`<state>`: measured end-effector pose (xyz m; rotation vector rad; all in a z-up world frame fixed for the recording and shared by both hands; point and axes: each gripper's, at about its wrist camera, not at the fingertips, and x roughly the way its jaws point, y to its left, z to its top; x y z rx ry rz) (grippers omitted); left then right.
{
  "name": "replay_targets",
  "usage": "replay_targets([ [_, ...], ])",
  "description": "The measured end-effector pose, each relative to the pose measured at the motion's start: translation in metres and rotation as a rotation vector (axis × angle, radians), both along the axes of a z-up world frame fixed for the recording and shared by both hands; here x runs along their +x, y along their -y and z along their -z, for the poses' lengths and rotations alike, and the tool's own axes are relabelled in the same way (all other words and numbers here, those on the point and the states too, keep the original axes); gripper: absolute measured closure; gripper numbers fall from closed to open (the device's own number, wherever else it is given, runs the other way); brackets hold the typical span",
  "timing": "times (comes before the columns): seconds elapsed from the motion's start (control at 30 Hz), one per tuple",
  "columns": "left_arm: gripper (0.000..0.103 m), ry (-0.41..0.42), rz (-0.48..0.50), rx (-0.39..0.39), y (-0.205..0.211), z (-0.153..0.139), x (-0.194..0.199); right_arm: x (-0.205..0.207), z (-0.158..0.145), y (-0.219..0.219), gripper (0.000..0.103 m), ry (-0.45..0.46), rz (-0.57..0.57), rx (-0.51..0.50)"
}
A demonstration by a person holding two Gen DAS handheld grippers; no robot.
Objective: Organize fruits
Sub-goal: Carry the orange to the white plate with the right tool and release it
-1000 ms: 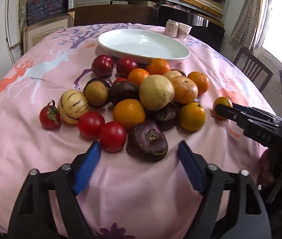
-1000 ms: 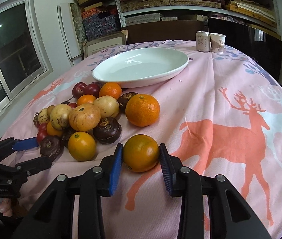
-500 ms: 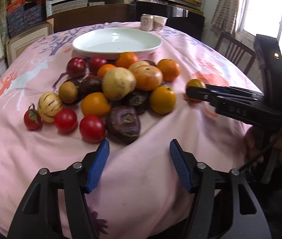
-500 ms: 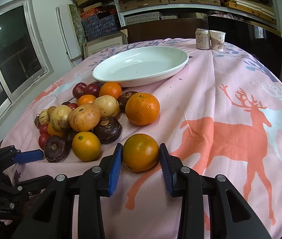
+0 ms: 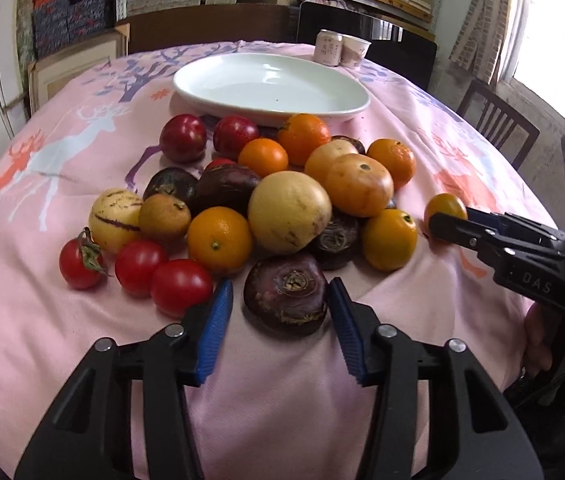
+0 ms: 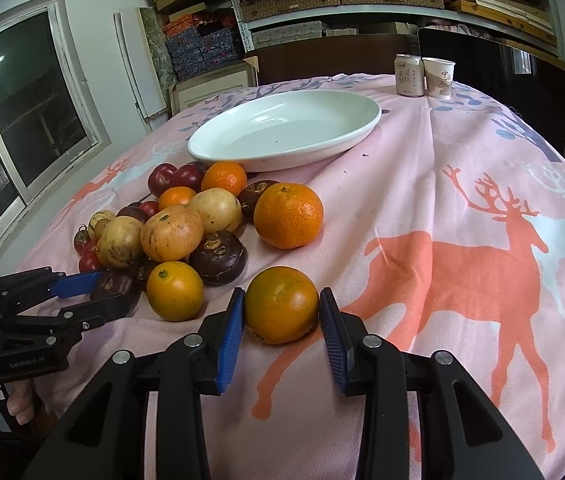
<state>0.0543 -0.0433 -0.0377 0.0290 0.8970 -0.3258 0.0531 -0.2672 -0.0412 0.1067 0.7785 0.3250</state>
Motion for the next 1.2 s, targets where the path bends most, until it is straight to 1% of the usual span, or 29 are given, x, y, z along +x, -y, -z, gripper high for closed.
replay_targets([
  [0.03, 0.054, 0.006, -0.003, 0.013, 0.002, 0.000, 0.000, 0.000, 0.000, 0.000, 0.065, -0.001, -0.001, 0.000],
  [0.13, 0.054, 0.038, -0.014, 0.092, 0.015, 0.004, -0.001, 0.000, 0.000, -0.001, 0.065, -0.001, -0.002, -0.002],
  [0.17, 0.054, 0.048, -0.018, 0.109, 0.018, 0.004, -0.003, 0.000, 0.000, -0.001, 0.065, -0.001, -0.002, -0.001],
  [0.2, 0.054, 0.051, -0.022, 0.110, 0.019, 0.005, -0.004, 0.000, 0.000, -0.001, 0.065, -0.002, -0.001, 0.000],
  [0.23, 0.055, 0.048, -0.023, 0.092, 0.017, 0.004, -0.004, 0.000, 0.000, -0.001, 0.065, -0.002, -0.001, 0.001],
  [0.27, 0.057, 0.046, -0.023, 0.075, 0.015, 0.004, -0.006, 0.000, 0.000, -0.001, 0.065, -0.002, -0.001, 0.002],
  [0.3, 0.062, 0.048, -0.021, 0.071, 0.015, 0.003, -0.008, 0.000, 0.000, -0.001, 0.065, -0.001, -0.001, 0.003],
  [0.43, 0.062, 0.057, -0.005, 0.059, 0.013, 0.002, -0.020, -0.001, -0.001, -0.001, 0.065, 0.002, 0.001, 0.006],
  [0.57, 0.062, 0.063, 0.002, 0.014, 0.006, -0.001, -0.026, -0.004, -0.002, -0.001, 0.066, 0.021, -0.005, 0.007],
  [0.73, 0.062, 0.095, 0.011, 0.016, 0.006, -0.009, -0.032, -0.006, -0.004, 0.001, 0.066, 0.040, -0.003, 0.015],
  [0.97, 0.062, 0.125, 0.019, -0.011, 0.001, -0.022, -0.034, -0.007, -0.007, 0.003, 0.066, 0.031, 0.001, 0.014],
  [1.07, 0.062, 0.154, 0.024, -0.019, 0.000, -0.037, -0.030, -0.006, -0.021, 0.007, 0.066, 0.023, -0.009, 0.031],
  [1.2, 0.062, 0.178, 0.030, -0.022, 0.000, -0.052, -0.011, 0.005, -0.050, 0.014, 0.066, 0.073, -0.019, 0.025],
])
